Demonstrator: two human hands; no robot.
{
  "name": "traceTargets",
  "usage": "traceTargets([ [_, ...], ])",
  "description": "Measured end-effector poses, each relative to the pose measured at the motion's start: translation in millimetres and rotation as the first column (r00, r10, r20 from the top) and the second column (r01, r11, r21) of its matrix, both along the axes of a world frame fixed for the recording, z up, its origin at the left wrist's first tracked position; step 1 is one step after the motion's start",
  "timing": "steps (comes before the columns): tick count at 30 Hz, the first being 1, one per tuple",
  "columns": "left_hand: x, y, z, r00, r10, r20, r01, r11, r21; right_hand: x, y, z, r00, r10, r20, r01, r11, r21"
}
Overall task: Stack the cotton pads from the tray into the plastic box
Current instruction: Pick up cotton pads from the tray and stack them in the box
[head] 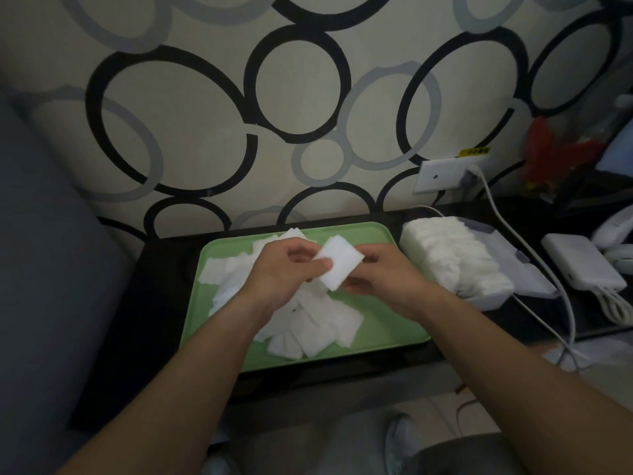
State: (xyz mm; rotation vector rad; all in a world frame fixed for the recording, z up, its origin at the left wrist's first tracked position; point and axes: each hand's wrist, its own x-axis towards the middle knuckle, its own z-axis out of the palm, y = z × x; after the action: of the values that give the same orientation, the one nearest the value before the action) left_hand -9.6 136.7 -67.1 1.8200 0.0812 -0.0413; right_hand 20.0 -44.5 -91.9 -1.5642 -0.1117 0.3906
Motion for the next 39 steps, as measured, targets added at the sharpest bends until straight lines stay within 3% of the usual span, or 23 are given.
traceTargets([
  [7,3.2,4.5,-4.6,0.999,0.02,0.029,-0.022,0.995,0.096,-2.7,3.1,4.3,0.996,0.086,-0.029,-0.086,0.996,0.016],
  [12,6.9,6.3,-10.5,0.996,0.01,0.088,-0.025,0.985,0.173,-3.4,9.0,10.7,0.985,0.05,-0.164,-0.032,0.993,0.113],
  [15,6.0,4.6,-8.8,0.997,0.02,0.077,-0.033,0.986,0.166,-7.4,8.5,12.8,0.992,0.117,-0.055,-0.117,0.993,-0.002],
  [19,3.9,10.7,-4.0,0.995,-0.082,-0.063,0.089,0.99,0.113,-9.3,11.0,10.5,0.987,0.154,0.053,-0.147,0.981,-0.124],
  [21,3.0,16.4,-5.5,0.997,-0.035,-0.065,0.041,0.994,0.105,-8.3,15.0,10.9,0.994,0.098,0.041,-0.091,0.985,-0.144],
  [23,4.2,23.0,-7.1,0.996,0.063,-0.063,-0.058,0.995,0.084,-7.2,20.2,7.8,0.993,0.073,0.09,-0.046,0.961,-0.273],
  [25,5.6,29.4,-8.4,0.986,0.144,-0.081,-0.141,0.989,0.042,-5.4,24.5,0.3,0.973,0.138,0.187,-0.01,0.83,-0.558],
  [27,5.7,35.8,-8.5,0.973,0.208,-0.098,-0.211,0.977,-0.018,-8.0,29.1,-1.2,0.955,0.236,0.179,0.011,0.573,-0.819],
  [28,5.1,38.2,-8.2,0.969,0.224,-0.104,-0.23,0.972,-0.047,-10.3,31.8,0.4,0.957,0.252,0.144,0.009,0.468,-0.884],
  [30,3.7,42.5,-7.3,0.966,0.236,-0.104,-0.244,0.968,-0.064,-13.7,37.1,4.4,0.956,0.276,0.095,-0.017,0.378,-0.926],
  [35,1.1,51.9,-6.6,0.968,0.232,-0.094,-0.24,0.967,-0.084,-13.6,39.9,5.6,0.94,0.318,0.124,-0.067,0.528,-0.846],
  [39,-1.9,59.9,-9.7,0.961,0.246,-0.124,-0.259,0.961,-0.102,-6.3,32.6,5.9,0.968,0.203,0.146,-0.069,0.778,-0.624],
])
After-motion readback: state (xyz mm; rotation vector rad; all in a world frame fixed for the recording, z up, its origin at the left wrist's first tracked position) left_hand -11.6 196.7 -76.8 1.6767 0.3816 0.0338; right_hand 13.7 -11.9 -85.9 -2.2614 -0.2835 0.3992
